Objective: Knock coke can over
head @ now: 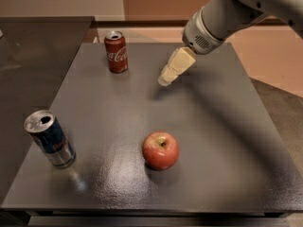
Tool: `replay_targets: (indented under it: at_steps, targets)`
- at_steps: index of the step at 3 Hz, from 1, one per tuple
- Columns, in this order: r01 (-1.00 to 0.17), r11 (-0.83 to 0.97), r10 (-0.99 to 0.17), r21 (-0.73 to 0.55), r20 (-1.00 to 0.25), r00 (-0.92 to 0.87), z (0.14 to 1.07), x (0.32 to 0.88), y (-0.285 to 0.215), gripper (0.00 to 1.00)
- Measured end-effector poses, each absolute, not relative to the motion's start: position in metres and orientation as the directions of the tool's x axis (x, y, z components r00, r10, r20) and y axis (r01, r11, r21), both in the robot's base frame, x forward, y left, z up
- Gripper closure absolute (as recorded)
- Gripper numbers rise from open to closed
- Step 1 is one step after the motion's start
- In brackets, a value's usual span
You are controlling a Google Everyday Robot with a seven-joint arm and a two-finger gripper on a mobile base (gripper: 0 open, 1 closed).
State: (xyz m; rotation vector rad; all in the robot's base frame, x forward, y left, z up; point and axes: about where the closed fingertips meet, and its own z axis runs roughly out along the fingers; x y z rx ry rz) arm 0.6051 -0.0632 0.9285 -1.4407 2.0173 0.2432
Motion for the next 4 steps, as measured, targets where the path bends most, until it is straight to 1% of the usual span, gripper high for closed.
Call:
replay_targets:
  at_steps: [2, 4]
  targets:
    - [-0.896, 0.426, -0.736, -0.124, -0.624, -0.264, 0.915, 0.645, -0.013, 0.00]
    - [-0.879, 0.464, -0.683, -0.113, -0.678, -0.273, 0.908, 0.670, 0.019, 0.00]
